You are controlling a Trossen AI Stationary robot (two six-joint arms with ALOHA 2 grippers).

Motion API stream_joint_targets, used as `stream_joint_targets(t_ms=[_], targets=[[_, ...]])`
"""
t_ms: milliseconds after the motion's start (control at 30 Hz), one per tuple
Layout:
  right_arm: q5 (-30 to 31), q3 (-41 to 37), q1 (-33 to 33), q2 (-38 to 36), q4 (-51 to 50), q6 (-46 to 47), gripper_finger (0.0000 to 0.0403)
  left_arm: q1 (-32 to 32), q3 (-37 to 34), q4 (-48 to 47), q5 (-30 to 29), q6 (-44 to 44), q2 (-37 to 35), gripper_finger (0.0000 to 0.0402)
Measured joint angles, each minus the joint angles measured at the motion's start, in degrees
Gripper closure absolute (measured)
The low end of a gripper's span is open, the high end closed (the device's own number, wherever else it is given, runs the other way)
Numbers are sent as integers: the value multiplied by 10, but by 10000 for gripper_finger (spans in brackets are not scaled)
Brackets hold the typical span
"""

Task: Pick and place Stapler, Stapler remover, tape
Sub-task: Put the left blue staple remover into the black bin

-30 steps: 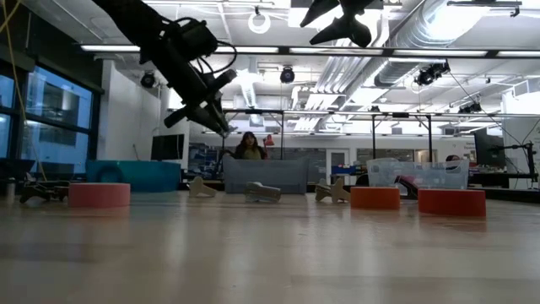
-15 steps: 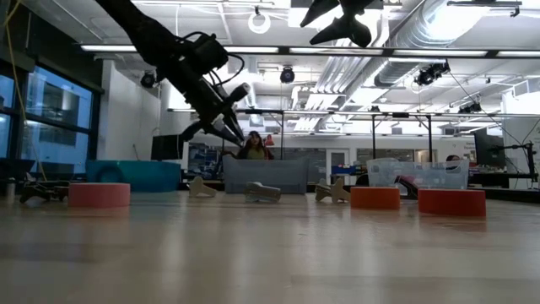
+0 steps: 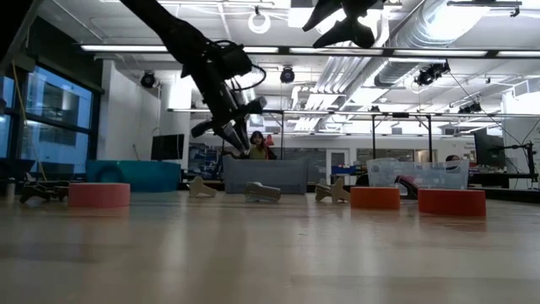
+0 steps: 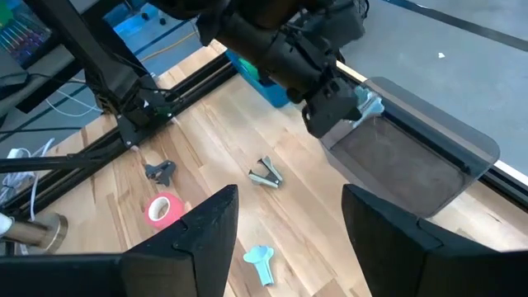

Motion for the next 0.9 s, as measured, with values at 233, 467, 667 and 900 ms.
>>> stream_joint_targets(t_ms=[233,467,667,900], targets=[[0,0,0,0,0,0,194,0,41,-84,-9,0,42,349],[0,0,0,0,0,-4,194,0,41,-91,-7,0,50,349],[0,0,0,0,0,-4,194,0,41,-90,1,0,50,345],[0,0,0,0,0,-4,194,0,41,-90,6,0,50,310]])
